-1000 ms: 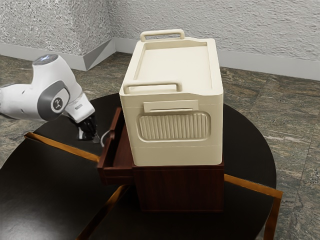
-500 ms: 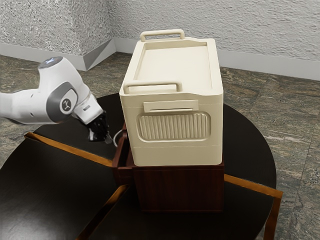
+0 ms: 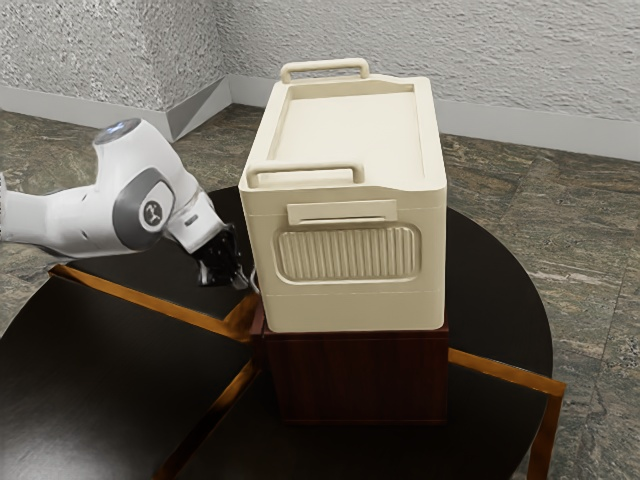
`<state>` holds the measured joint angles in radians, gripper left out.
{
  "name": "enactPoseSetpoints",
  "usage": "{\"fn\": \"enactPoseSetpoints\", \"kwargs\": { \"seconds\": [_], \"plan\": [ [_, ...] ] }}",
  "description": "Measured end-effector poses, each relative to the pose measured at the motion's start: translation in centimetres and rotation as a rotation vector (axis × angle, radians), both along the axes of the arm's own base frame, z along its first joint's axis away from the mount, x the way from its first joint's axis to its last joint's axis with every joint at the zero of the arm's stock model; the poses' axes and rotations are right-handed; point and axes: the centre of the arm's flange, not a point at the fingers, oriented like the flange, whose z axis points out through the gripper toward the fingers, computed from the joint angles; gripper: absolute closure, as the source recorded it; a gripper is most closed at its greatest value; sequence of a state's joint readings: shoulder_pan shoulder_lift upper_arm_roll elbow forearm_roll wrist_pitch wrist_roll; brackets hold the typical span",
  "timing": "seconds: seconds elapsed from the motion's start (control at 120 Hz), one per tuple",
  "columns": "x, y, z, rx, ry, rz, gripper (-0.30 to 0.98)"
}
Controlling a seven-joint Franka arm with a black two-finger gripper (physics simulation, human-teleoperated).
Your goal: Push the drawer handle with one arm to close the drawer
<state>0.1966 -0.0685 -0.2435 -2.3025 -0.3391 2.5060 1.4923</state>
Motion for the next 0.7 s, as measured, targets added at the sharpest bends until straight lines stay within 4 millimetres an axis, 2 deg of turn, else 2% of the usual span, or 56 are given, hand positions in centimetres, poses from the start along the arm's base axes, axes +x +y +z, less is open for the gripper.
{"fn": "enactPoseSetpoints", "kwargs": {
  "seconds": [0.317,0.483,0.517,0.575,0.6,0.617,0.7],
  "plan": [
    [1.0,-1.7,0.1,-0.005,-0.023,-0.043,0.79],
    [1.5,-1.6,0.5,-0.007,-0.037,-0.044,0.79],
    [1.4,-1.7,0.7,-0.008,-0.040,-0.046,0.77],
    [0.8,-1.6,2.7,-0.004,-0.056,-0.043,0.66],
    [0.2,-0.7,4.2,-0.004,-0.066,-0.027,0.60],
    [-0.1,0.6,5.0,-0.005,-0.069,-0.004,0.56],
    [-2.6,9.4,8.7,0.000,-0.055,0.155,0.39]
  ]
}}
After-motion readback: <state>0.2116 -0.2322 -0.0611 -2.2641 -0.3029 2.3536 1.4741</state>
